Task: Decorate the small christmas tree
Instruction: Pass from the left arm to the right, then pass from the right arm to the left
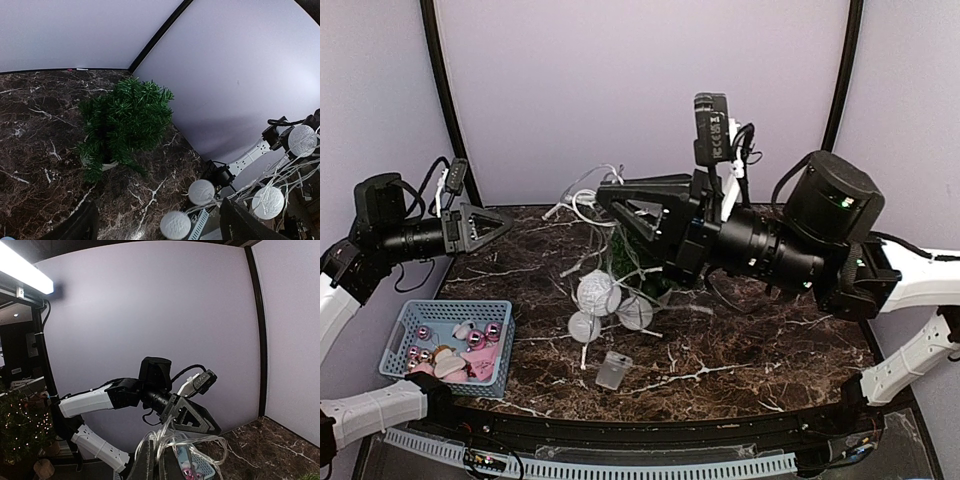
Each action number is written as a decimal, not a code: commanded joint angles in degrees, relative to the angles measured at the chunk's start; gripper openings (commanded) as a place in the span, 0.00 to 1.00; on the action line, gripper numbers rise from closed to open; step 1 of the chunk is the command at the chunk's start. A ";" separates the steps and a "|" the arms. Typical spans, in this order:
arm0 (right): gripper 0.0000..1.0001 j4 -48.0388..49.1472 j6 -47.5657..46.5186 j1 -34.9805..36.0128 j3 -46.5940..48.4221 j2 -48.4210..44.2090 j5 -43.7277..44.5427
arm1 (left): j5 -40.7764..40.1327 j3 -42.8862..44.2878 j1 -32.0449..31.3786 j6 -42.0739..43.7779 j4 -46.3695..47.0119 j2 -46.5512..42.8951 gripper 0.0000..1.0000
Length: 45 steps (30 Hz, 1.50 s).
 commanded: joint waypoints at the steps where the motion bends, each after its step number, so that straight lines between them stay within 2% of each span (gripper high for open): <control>1: 0.00 -1.02 2.06 2.10 -3.76 -5.10 8.43 | -5.18 -0.46 -0.15 5.97 -7.07 -2.18 0.86; 5: 0.00 -1.96 5.78 2.43 -7.21 -8.92 17.79 | -6.38 -0.85 -0.55 7.43 -6.65 -2.85 0.82; 9: 0.00 -3.22 9.26 2.46 -9.71 -12.13 27.89 | -5.64 -3.90 -2.85 6.75 1.01 -6.39 0.81; 12: 0.00 -4.28 11.37 2.50 -11.02 -14.29 36.15 | -8.45 -6.15 -4.50 6.09 6.04 -10.03 0.79; 16: 0.00 -5.12 11.97 2.45 -11.96 -16.48 43.58 | -12.32 -7.25 -6.85 6.53 5.73 -10.28 0.75; 19: 0.00 -5.31 11.69 2.51 -12.14 -17.45 45.69 | -15.47 -6.77 -9.77 7.41 5.18 -7.53 0.72; 25: 0.00 -5.42 12.49 2.43 -12.37 -17.65 50.92 | -28.68 -4.92 -22.17 9.71 9.47 -0.05 0.70; 28: 0.00 -4.42 12.51 2.43 -12.60 -17.98 51.94 | -34.89 -4.01 -32.07 12.98 12.90 5.57 0.70; 31: 0.00 -3.92 12.89 2.43 -12.67 -18.53 52.40 | -40.61 -4.17 -41.10 16.78 20.15 10.09 0.70; 37: 0.00 -4.70 14.06 2.43 -12.36 -19.46 52.23 | -45.16 -5.45 -51.24 20.48 36.28 19.08 0.69; 41: 0.00 -5.64 14.81 2.43 -12.29 -19.41 53.03 | -48.04 -1.97 -58.11 22.70 42.15 26.22 0.62; 45: 0.00 -5.44 15.18 2.43 -12.40 -19.66 52.85 | -47.62 3.26 -61.47 22.14 44.96 35.19 0.55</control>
